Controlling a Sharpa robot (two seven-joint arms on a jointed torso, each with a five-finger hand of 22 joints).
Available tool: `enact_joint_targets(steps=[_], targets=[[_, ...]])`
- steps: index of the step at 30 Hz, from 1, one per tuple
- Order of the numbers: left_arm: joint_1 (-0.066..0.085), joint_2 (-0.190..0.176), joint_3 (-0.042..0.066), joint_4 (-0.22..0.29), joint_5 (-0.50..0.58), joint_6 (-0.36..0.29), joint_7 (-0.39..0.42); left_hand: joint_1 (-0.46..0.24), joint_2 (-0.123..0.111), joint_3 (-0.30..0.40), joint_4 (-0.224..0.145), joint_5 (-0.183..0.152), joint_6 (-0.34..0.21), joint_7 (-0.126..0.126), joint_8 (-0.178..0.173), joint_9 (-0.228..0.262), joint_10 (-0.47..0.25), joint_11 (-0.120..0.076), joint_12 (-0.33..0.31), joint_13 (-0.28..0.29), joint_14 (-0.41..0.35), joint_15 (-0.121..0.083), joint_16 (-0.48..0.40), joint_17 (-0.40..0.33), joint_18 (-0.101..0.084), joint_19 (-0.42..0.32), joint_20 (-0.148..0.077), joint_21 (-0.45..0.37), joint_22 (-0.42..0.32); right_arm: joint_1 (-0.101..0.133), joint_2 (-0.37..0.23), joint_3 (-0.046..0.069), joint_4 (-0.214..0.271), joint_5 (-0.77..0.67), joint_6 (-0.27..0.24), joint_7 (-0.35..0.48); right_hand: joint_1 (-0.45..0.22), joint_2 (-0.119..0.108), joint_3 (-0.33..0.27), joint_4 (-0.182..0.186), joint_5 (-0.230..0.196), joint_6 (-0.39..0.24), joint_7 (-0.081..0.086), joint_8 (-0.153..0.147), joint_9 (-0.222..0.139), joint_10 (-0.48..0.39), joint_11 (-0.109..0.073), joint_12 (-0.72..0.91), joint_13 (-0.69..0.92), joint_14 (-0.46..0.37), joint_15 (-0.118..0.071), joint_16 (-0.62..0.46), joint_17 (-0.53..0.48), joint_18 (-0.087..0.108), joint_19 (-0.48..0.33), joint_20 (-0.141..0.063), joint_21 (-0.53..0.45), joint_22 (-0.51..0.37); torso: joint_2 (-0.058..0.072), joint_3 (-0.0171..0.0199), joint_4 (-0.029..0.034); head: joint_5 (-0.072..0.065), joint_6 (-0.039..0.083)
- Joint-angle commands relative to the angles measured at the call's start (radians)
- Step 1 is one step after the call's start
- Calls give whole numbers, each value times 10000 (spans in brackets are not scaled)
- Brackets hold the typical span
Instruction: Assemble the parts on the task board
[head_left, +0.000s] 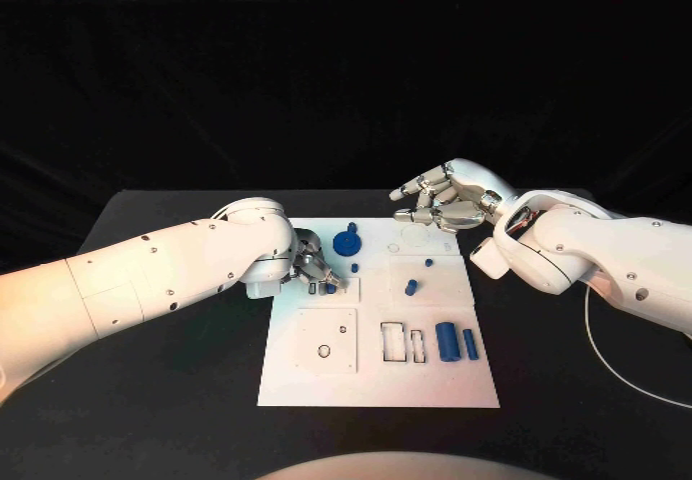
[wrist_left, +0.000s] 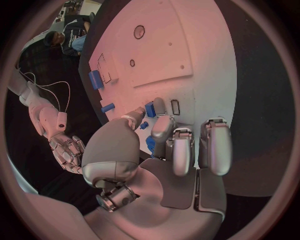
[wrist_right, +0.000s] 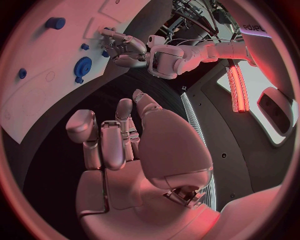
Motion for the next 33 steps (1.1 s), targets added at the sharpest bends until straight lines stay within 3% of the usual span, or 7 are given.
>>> enact_joint_targets(steps=[1,12,16,20,26,30,33], targets=[[-38,-39,-1,50,-114,52,-69,-120,40,-308,96,-47,94,-3,-36,-18,85,-6,49,17,1052,-100,30,2633,-141,498,-99,68,1529,-7,1,1,10,-86,143,64,-117,-27,-24,37,68,80,8,62,6,-4,-5,7,-16,310,26,-58,-16,87,-95,15,-64,-32,2,-5,-3,-9,-11],[-37,-276,143,336,-154,-479,-34,-97,146,-1466,525,-59,167,-34,-51,-37,142,-38,37,26,1052,-133,30,2633,-146,513,-125,69,1564,-7,10,1,-16,-72,145,66,-154,-30,-47,61,68,78,7,62,5,-10,-4,0,-37,299,27,-94,-61,101,-136,16,-105,-106,1,-3,-2,-29,-7],[-31,-416,285,497,-151,-589,-33,-66,171,-1750,640,-89,158,-31,-60,-43,128,-37,-3,-8,1052,-137,30,2633,-135,498,-131,30,1534,-7,15,0,-31,-66,149,65,-168,-32,-56,71,68,76,6,62,5,-15,-4,-6,-47,295,27,-105,-74,103,-143,16,-115,-120,-8,-6,3,-44,0],[42,-641,538,738,89,-610,-38,-21,185,-2138,732,-94,-10,20,-105,-50,-85,-3,-358,-363,1052,-127,30,2633,-89,422,-131,-134,1388,-7,25,-2,-55,-56,155,64,-170,-32,-58,73,67,76,6,61,5,-16,-4,-7,-50,295,27,-107,-76,104,-144,16,-117,-123,-9,-3,13,-39,28],[463,-856,762,761,398,-97,-58,388,277,-2739,710,-89,-757,321,-553,-267,-932,252,-1628,-1643,1052,59,30,2633,24,198,6,-599,987,-7,66,-8,-100,-45,165,63,-187,-33,-68,85,67,74,5,61,5,-10,-3,7,-43,292,27,-116,-86,105,-148,17,-124,-133,-2,1,6,-18,90],[799,-686,796,82,417,565,-71,1189,460,-2969,578,-85,-1243,631,-1190,-748,-1231,515,-1980,-2055,1052,291,30,2633,66,113,211,-798,840,-8,97,-13,-129,-42,168,52,-187,-33,-68,85,67,74,5,61,5,-10,-3,7,-43,292,27,-116,-86,105,-148,17,-124,-133,0,10,16,-4,124],[912,-386,775,-622,186,802,-36,1388,558,-3105,622,-81,-1209,676,-1331,-916,-1272,561,-2008,-2129,1052,337,30,2633,74,111,275,-822,833,-8,123,-15,-148,-41,168,48,-189,-32,-70,86,67,74,5,61,5,-10,-4,7,-44,292,27,-116,-85,105,-148,17,-125,-133,15,-5,11,18,142]])
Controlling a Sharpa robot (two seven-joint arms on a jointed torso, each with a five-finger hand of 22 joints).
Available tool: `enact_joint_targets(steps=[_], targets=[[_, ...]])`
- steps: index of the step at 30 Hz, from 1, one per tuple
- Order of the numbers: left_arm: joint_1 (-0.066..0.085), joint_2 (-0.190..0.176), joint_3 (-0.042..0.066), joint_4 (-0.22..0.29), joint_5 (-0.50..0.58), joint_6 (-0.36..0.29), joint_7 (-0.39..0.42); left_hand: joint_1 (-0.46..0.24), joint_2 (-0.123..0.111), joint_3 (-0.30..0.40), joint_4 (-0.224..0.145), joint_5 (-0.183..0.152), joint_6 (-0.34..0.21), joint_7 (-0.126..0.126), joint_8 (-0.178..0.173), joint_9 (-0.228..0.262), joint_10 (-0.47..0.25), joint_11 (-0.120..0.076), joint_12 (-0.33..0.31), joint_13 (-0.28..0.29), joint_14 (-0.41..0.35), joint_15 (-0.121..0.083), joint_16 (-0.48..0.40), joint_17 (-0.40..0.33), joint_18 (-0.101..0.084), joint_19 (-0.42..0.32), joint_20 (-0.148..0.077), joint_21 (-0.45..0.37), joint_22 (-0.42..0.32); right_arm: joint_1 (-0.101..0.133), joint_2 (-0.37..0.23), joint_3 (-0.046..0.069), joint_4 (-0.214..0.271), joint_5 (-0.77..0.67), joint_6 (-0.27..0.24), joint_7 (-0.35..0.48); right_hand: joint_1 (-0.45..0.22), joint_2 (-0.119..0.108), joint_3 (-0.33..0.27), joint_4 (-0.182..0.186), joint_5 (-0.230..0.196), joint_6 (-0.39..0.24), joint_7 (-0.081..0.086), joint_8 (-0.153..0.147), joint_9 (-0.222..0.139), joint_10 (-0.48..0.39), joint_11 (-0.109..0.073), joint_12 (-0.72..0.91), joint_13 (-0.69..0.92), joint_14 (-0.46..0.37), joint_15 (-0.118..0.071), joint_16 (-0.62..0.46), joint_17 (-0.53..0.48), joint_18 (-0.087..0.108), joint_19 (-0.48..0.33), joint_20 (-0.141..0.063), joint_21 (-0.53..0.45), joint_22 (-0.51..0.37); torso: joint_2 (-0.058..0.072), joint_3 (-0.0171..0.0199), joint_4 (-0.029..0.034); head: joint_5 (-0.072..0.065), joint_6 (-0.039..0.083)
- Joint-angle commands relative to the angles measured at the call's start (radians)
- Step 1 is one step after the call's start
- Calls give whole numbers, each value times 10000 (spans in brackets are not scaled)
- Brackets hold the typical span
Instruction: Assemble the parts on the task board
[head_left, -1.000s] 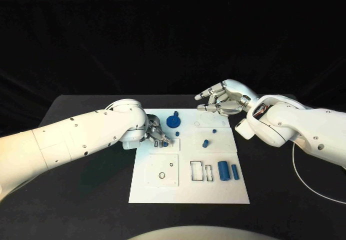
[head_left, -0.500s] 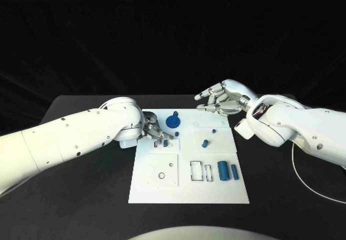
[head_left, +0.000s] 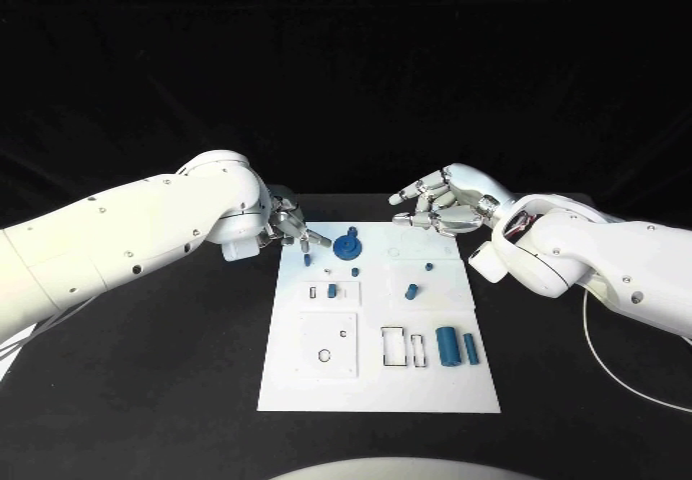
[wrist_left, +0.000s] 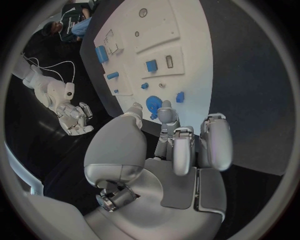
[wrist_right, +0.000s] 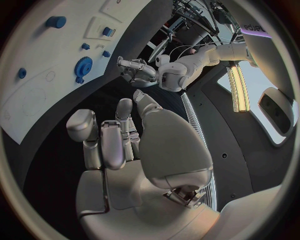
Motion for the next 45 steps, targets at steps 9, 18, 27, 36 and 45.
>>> enact_joint_targets(steps=[9,18,27,36,45], targets=[[119,1119,-317,-2308,-480,1224,156,330,215,-420,115,-30,453,-55,31,-203,30,-37,106,20,1052,20,30,2635,73,163,94,-23,879,-8,112,-4,-55,-57,175,52,-93,-38,-15,35,75,72,2,61,4,-12,-6,8,-10,292,26,-59,-7,106,-76,16,-70,-11,54,-26,-48,78,63],[70,1474,-432,-3016,-681,1439,307,370,350,-679,134,-32,660,-156,247,-113,133,-122,287,136,1052,-50,30,2635,43,227,36,82,991,-15,156,-6,-87,-65,190,55,-81,-22,-8,34,88,72,1,61,4,-10,-11,16,-10,295,24,-53,6,105,-71,16,-72,-8,99,-31,-83,118,79],[37,1637,-455,-3225,-490,1561,459,363,447,-775,141,-31,709,-191,324,-71,188,-154,363,184,1052,-77,30,2635,24,261,11,146,1055,-18,194,-8,-109,-96,205,53,-75,-12,-3,33,94,72,0,62,4,-9,-12,20,-10,295,23,-55,5,104,-68,15,-72,-6,83,-27,-82,122,57],[27,1728,-472,-3270,-418,1735,424,387,538,-839,131,-28,747,-221,388,-34,222,-179,405,206,1052,-98,30,2635,15,279,-10,179,1090,-19,210,-8,-121,-105,226,44,-64,0,4,31,105,73,-1,62,5,-11,-14,21,-14,294,21,-62,-2,106,-70,15,-78,-13,86,-21,-75,118,64],[20,1822,-493,-3384,-407,1871,387,668,676,-913,40,-23,741,-254,482,36,229,-210,406,168,1052,-131,30,2635,14,280,-44,172,1100,-19,224,-9,-129,-123,256,34,-38,27,22,26,124,73,-2,63,5,-16,-16,23,-23,293,18,-71,-10,106,-68,13,-85,-19,90,-18,-87,154,42]])
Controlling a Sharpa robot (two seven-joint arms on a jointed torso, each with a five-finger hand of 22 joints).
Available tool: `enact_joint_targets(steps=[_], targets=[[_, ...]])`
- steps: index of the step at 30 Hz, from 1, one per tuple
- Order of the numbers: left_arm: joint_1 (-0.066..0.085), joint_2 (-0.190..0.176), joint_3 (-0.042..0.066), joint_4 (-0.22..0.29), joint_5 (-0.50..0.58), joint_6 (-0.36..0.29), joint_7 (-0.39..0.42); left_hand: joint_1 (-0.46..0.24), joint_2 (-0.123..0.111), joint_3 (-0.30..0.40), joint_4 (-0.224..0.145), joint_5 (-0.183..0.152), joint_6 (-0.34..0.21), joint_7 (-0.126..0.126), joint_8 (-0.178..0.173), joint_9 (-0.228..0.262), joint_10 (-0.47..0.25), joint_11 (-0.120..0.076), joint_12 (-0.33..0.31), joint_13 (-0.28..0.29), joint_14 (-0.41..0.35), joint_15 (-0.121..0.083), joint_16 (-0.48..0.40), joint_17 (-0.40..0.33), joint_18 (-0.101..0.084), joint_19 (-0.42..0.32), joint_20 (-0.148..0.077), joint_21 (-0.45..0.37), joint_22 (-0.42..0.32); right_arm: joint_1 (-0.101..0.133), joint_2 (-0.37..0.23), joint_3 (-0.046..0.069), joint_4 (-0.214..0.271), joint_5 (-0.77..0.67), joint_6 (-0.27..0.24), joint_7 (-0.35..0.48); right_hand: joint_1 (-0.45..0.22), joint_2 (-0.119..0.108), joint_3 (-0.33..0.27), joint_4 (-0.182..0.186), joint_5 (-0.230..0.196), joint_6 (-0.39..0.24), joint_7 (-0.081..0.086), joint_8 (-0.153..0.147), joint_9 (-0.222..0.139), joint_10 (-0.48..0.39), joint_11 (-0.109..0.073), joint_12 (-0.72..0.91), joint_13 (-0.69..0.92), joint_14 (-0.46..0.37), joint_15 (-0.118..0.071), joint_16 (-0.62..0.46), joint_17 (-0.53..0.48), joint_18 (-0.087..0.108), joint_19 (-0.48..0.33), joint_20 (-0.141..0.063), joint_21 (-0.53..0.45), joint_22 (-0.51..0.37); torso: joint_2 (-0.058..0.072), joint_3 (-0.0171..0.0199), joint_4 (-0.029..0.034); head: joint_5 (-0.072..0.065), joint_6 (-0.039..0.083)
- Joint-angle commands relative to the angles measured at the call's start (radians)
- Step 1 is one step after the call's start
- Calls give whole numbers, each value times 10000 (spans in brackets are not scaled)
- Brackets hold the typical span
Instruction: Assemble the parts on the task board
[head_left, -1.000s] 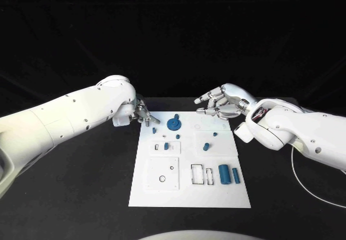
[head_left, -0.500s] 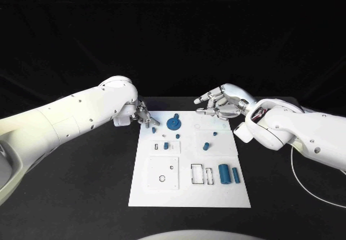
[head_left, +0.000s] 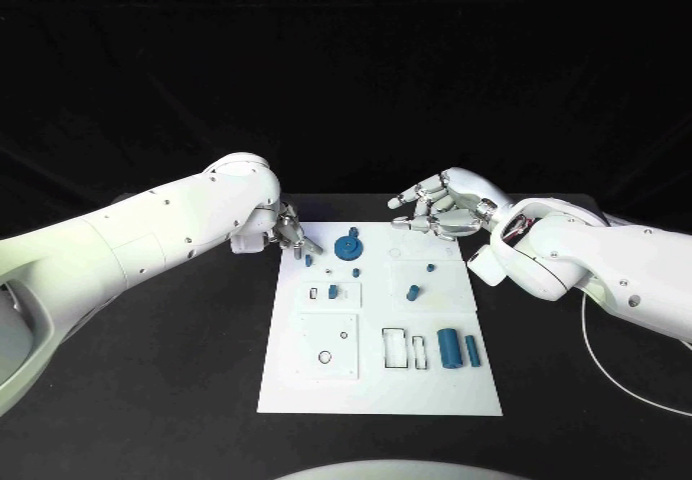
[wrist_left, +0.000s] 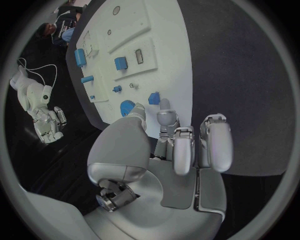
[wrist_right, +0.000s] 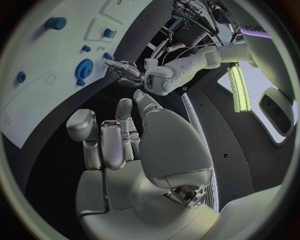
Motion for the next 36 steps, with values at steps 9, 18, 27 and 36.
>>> enact_joint_targets(steps=[9,18,27,36], targets=[[-30,112,-11,-48,164,428,120,529,236,-51,-161,-21,28,-28,159,98,38,-35,45,-53,1054,-75,30,2631,11,249,-101,25,1123,-9,33,0,-5,-117,181,36,15,79,30,22,50,73,-1,63,5,-22,-18,20,-14,293,17,-36,-17,109,-75,12,-53,-23,0,4,-9,19,-64],[-39,118,-16,-51,219,427,113,628,322,-37,-194,-19,30,-35,194,125,48,-42,59,-52,1054,-80,30,2631,11,249,-105,23,1128,-9,51,-1,-22,-119,189,40,15,79,30,22,50,73,-1,63,5,-22,-18,20,-14,293,17,-36,-17,109,-75,12,-53,-23,-2,6,-1,7,-67],[-43,123,-17,-45,285,235,126,2024,1000,851,-1024,13,-185,-123,207,187,-15,-127,-13,-151,1054,-157,30,2631,20,239,-166,-15,1128,-10,58,-1,-28,-119,199,45,15,79,30,22,50,73,-1,63,5,-22,-18,20,-14,293,17,-36,-17,109,-75,12,-53,-23,4,1,-3,6,-72],[-47,136,-22,-88,372,-45,222,2268,745,3692,-1725,9,-490,43,118,203,-141,-28,-240,-425,1054,-55,30,2631,26,222,-106,-84,1141,-11,53,-2,-23,-119,236,36,15,79,30,22,50,73,-1,63,5,-22,-18,20,-14,293,17,-36,-17,109,-75,12,-53,-23,-6,1,2,19,-87]])
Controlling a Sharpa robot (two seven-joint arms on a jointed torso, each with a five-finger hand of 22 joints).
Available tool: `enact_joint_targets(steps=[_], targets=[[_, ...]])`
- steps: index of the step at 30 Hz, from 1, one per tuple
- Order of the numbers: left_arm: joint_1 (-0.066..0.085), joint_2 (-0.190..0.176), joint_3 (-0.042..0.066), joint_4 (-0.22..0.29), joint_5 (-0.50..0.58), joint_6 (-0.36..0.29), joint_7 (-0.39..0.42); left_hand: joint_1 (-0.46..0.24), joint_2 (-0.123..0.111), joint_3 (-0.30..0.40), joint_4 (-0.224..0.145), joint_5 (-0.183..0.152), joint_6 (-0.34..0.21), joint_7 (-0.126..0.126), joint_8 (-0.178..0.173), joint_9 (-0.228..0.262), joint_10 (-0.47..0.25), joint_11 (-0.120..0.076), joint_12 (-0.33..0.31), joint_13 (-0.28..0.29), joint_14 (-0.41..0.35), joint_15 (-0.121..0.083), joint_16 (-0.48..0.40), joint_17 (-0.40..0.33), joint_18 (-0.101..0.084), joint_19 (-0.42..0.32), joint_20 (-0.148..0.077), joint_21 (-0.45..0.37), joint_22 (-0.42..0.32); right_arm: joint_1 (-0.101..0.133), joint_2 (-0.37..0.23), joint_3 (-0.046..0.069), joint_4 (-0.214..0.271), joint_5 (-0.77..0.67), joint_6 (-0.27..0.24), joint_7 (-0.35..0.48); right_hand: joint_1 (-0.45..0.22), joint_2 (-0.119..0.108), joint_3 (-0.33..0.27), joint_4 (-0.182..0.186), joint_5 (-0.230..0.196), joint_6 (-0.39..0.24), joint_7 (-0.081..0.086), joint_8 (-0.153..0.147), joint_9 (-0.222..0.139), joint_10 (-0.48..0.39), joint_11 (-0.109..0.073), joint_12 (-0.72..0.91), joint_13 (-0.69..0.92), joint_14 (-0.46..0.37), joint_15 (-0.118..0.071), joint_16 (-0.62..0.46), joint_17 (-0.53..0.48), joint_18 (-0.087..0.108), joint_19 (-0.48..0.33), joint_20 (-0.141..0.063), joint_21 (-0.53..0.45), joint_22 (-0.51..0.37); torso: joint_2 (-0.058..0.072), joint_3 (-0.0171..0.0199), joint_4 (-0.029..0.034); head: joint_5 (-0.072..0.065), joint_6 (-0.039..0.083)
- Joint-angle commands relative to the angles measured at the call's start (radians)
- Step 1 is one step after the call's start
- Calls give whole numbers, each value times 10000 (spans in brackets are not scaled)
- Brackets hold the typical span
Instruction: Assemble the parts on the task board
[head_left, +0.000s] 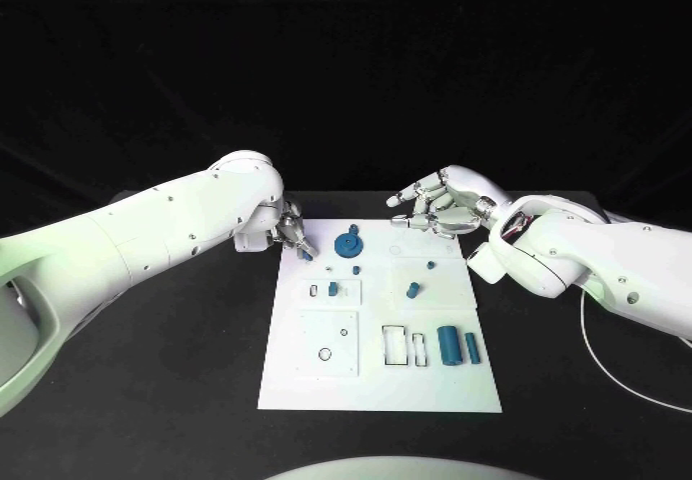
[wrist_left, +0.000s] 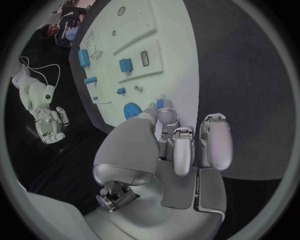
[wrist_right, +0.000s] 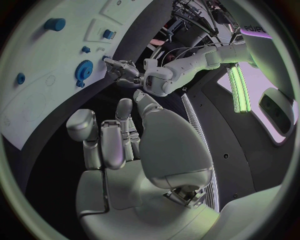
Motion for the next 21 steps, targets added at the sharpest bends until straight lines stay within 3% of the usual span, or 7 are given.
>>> enact_joint_targets(steps=[1,2,3,5,11,15,21], targets=[[-19,22,-13,-20,151,-149,155,-247,-292,1584,-855,48,-5,24,109,77,-35,43,-75,-51,1033,44,30,2634,27,256,4,-44,1146,-7,6,0,7,-89,176,38,14,79,30,22,51,73,-1,64,5,-22,-18,20,-16,293,17,-21,-10,109,-76,12,-53,-9,-8,-2,2,13,-14],[-19,20,-15,-22,174,-143,158,-260,-312,1656,-870,53,-7,17,112,80,-36,47,-78,-56,1033,39,30,2634,26,257,8,-44,1148,-7,6,0,7,-89,180,36,14,79,30,22,51,73,-1,64,5,-22,-18,20,-16,293,17,-21,-10,109,-76,12,-53,-9,-10,0,3,13,-17],[-20,11,-22,-22,230,-108,169,-649,-579,2471,-908,42,15,61,188,141,-17,61,-71,-90,1033,68,30,2634,25,260,15,-52,1165,-8,6,-1,7,-90,192,32,14,79,30,22,51,73,-1,64,5,-22,-18,20,-16,293,17,-21,-10,109,-76,12,-53,-9,-12,1,3,17,-16],[-20,-10,-29,-8,286,-53,176,-767,-807,2839,-1044,27,-25,38,213,172,-13,65,-72,-110,1033,58,30,2634,23,261,27,-58,1171,-8,5,-1,9,-92,205,29,14,79,30,22,51,73,-1,64,5,-22,-18,20,-16,293,17,-21,-10,109,-76,12,-53,-9,-9,-1,0,27,-23],[-23,-294,-49,347,571,-145,236,-1262,-1240,4104,-1425,216,13,23,387,311,47,64,-84,-193,1033,50,30,2634,25,266,30,-82,1197,-8,-1,-4,16,-96,240,21,14,79,30,22,51,73,-1,64,5,-22,-18,20,-16,293,17,-21,-10,109,-76,12,-53,-9,-9,4,-4,41,-4],[-31,-747,-56,1052,714,-743,399,-1491,-1433,4485,-1590,513,78,-2,471,368,170,36,19,-115,1033,31,30,2634,13,297,14,-35,1249,-8,-16,-6,21,-97,247,21,35,90,40,16,57,73,1,64,5,-5,-16,67,13,294,16,-26,-10,109,-74,10,-62,-17,-10,10,-7,43,-9],[-116,-1700,-67,2688,836,-1891,915,-1678,-1631,4762,-1752,700,177,-49,537,403,319,-6,132,-19,1033,2,30,2634,-7,341,-12,42,1322,-12,-38,-13,8,-97,253,19,35,90,40,16,57,73,1,64,5,-5,-16,67,13,294,16,-26,-10,109,-74,10,-62,-17,-10,11,18,35,-10]])
